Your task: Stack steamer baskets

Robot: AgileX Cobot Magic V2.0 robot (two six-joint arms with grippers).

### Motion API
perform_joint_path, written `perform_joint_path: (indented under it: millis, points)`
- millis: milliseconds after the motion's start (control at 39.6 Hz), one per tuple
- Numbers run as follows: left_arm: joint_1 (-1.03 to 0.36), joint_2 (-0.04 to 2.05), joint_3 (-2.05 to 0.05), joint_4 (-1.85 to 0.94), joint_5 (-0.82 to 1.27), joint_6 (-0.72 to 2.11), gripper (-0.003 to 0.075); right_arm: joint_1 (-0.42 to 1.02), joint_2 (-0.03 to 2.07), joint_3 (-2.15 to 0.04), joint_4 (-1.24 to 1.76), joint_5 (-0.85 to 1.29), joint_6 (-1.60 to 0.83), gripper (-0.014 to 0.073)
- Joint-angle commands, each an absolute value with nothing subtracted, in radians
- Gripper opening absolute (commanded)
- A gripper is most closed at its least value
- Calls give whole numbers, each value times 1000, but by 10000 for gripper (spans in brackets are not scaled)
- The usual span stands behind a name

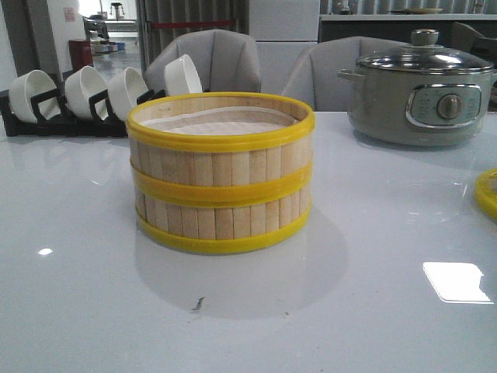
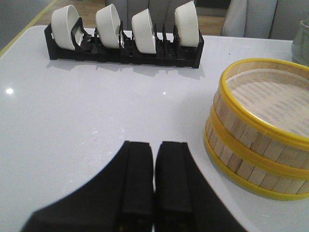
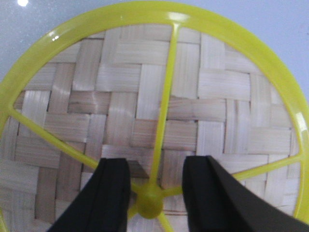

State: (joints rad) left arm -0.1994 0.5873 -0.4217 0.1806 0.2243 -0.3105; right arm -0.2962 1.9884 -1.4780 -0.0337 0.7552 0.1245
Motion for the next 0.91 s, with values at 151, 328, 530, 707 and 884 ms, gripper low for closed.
perform_joint_path:
  millis: [151,328,530,707,884]
  points:
    - [-199,586,-448,180,148,-315,94,-301,1932,-1513,-39,719,120,379]
    - [-199,586,-448,180,148,-315,94,-301,1933,-1513,-28,723,120,379]
    - [-199,586,-448,180,148,-315,94,-301,1933,-1513,-22,736,120,379]
    - [-199,586,-448,180,148,-315,94,-301,1933,-1513,-22,738,120,379]
    - [-199,586,-448,180,148,-315,94,-301,1933,-1513,-22,748,120,379]
